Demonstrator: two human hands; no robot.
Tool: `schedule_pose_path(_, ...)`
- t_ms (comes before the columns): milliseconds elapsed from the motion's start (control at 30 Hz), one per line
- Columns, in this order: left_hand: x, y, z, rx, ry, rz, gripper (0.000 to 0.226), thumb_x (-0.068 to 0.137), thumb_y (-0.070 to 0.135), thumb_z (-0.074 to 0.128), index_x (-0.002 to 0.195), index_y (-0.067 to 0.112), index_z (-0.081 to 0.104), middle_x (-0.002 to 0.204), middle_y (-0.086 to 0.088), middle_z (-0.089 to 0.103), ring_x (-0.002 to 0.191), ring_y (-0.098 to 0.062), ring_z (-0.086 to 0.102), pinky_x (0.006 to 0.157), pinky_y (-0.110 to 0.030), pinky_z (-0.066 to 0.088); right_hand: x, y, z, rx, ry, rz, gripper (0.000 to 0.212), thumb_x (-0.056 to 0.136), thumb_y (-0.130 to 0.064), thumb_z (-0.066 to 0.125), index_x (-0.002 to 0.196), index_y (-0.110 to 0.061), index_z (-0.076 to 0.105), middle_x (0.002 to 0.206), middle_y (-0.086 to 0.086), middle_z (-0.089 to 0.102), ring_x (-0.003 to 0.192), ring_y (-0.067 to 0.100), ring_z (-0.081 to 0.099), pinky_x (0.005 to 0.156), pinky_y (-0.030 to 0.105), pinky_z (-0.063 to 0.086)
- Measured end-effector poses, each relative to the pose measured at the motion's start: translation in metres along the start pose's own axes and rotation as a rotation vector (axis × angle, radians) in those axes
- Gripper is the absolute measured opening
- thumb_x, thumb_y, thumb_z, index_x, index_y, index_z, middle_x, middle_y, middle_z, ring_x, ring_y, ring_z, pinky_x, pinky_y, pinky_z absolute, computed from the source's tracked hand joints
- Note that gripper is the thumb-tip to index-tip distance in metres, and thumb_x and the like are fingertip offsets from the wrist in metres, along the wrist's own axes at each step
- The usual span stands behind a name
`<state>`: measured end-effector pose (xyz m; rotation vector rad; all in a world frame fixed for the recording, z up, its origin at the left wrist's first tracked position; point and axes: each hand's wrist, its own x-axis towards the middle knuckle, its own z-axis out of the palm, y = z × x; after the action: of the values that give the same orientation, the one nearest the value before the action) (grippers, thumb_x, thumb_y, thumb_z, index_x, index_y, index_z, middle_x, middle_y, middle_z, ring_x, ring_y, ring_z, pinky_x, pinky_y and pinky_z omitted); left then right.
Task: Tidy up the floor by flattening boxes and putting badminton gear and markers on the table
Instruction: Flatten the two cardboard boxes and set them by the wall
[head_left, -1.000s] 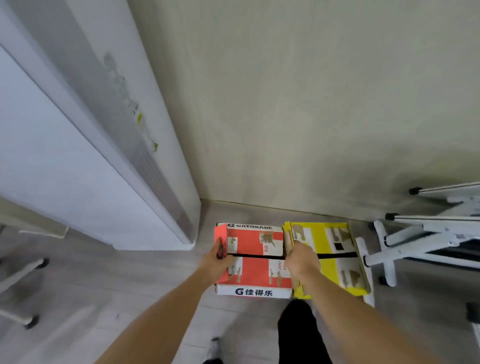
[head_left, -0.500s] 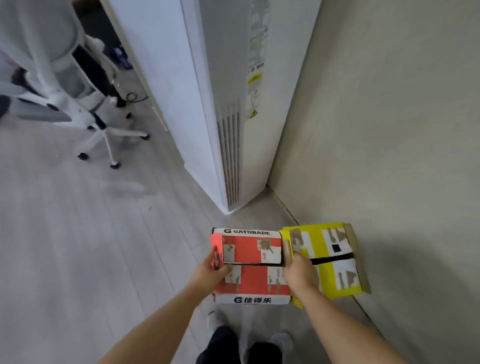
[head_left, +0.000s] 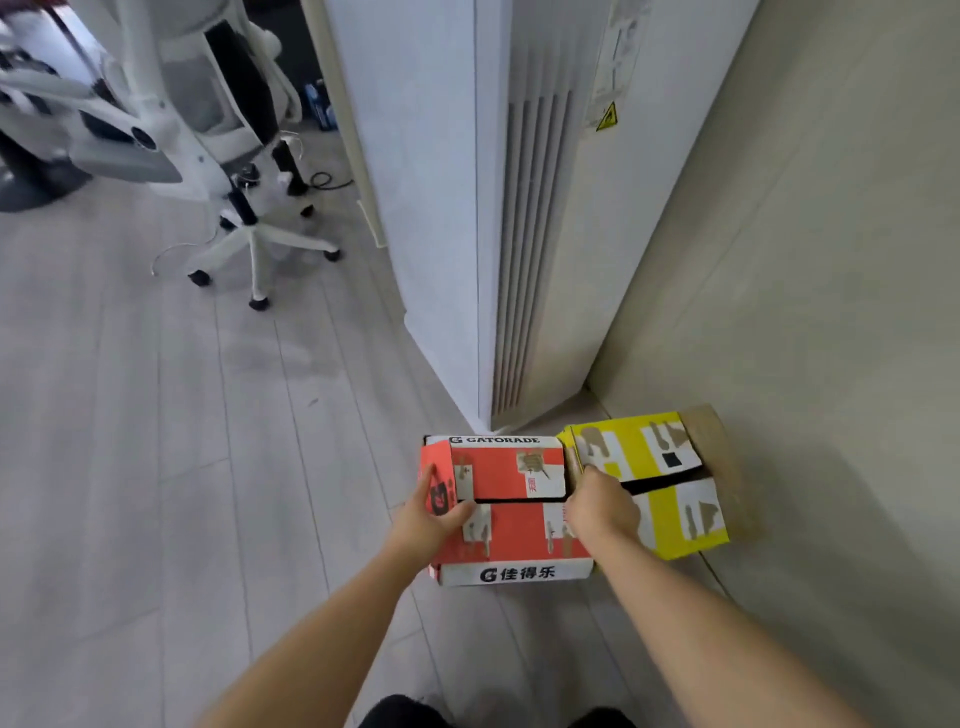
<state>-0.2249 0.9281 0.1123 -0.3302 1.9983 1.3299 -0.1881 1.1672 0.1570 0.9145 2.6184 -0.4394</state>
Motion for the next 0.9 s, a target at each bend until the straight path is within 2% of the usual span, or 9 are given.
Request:
schedule_pose_path(100,0.04,-0.008,0.007,0.077,0.068,0.034,0.112,0.057,0.076,0.071,0.151,0.049,0.017,0.131,0.002,0.06,0.111,-0.021,0.063,0.097,-0.045,0.053,0.038,-0.008,0.036,-0.02,0.051,-0.051,0.018,0.091,-0.011,0.049,0.105,-0.015,0.059,0.105,0.006,0.067,0.097,0.029,0.065,0.069,0.034,0.046)
schedule_pose_path(233,0.09,-0.009,0.008,0.134,0.233,0.101,0.092,0.079,0.068,0.064,0.155,0.037,0.021,0.143,-0.001,0.051,0.122,-0.027,0.056,0.095,-0.034,0.046,0.099,-0.034,0.054,-0.046,0.182,-0.202,0.023,0.087,-0.006,0.05,0.106,-0.011,0.061,0.104,0.008,0.066,0.096,0.031,0.065,0.068,0.033,0.047)
schedule_pose_path(300,0.118,-0.012,0.003,0.138,0.277,0.13,0.095,0.075,0.075,0.06,0.154,0.035,0.024,0.145,-0.001,0.051,0.124,-0.029,0.055,0.102,-0.04,0.046,0.117,-0.047,0.061,-0.1,0.199,-0.245,0.024,0.085,-0.003,0.049,0.103,-0.01,0.063,0.105,0.009,0.066,0.096,0.031,0.064,0.066,0.032,0.045)
schedule_pose_path(367,0.143,-0.012,-0.006,0.154,0.308,0.172,0.096,0.07,0.077,0.059,0.151,0.035,0.03,0.141,-0.003,0.055,0.121,-0.029,0.058,0.102,-0.043,0.047,0.137,-0.062,0.066,-0.154,0.225,-0.286,0.027,0.084,-0.001,0.048,0.103,-0.01,0.065,0.106,0.009,0.066,0.097,0.031,0.064,0.066,0.032,0.044)
schedule_pose_path(567,0.146,-0.022,-0.033,0.244,0.449,0.211,0.082,0.082,0.063,0.061,0.15,0.026,0.036,0.131,-0.006,0.061,0.112,-0.029,0.061,0.095,-0.035,0.05,0.147,-0.093,0.092,-0.243,0.221,-0.409,0.043,0.085,-0.016,0.05,0.128,-0.02,0.053,0.126,0.009,0.054,0.117,0.031,0.055,0.082,0.035,0.048)
schedule_pose_path(633,0.131,-0.034,-0.046,0.284,0.506,0.198,0.079,0.083,0.064,0.059,0.148,0.025,0.037,0.126,-0.006,0.064,0.107,-0.028,0.062,0.088,-0.032,0.049,0.132,-0.097,0.109,-0.268,0.224,-0.452,0.045,0.086,-0.019,0.048,0.131,-0.024,0.05,0.129,0.009,0.05,0.119,0.031,0.05,0.089,0.039,0.047)
schedule_pose_path(733,0.109,-0.049,-0.07,0.278,0.574,0.173,0.08,0.072,0.076,0.056,0.139,0.034,0.046,0.118,-0.001,0.067,0.105,-0.025,0.061,0.092,-0.036,0.051,0.11,-0.11,0.123,-0.257,0.254,-0.52,0.047,0.09,-0.016,0.041,0.136,-0.023,0.045,0.137,0.009,0.048,0.12,0.032,0.049,0.092,0.04,0.044)
schedule_pose_path(800,0.109,-0.066,-0.091,0.303,0.625,0.159,0.081,0.062,0.084,0.052,0.13,0.041,0.049,0.112,0.002,0.068,0.106,-0.026,0.06,0.092,-0.042,0.052,0.099,-0.121,0.137,-0.238,0.234,-0.589,0.042,0.089,-0.012,0.039,0.129,-0.019,0.051,0.131,0.009,0.052,0.115,0.032,0.052,0.087,0.038,0.045)
schedule_pose_path(900,0.096,-0.095,-0.108,0.373,0.679,0.092,0.086,0.061,0.081,0.052,0.138,0.045,0.043,0.115,-0.001,0.067,0.115,-0.029,0.055,0.095,-0.045,0.05,0.081,-0.146,0.173,-0.206,0.147,-0.698,0.027,0.085,-0.013,0.045,0.104,-0.018,0.064,0.106,0.006,0.061,0.097,0.029,0.059,0.074,0.032,0.045)
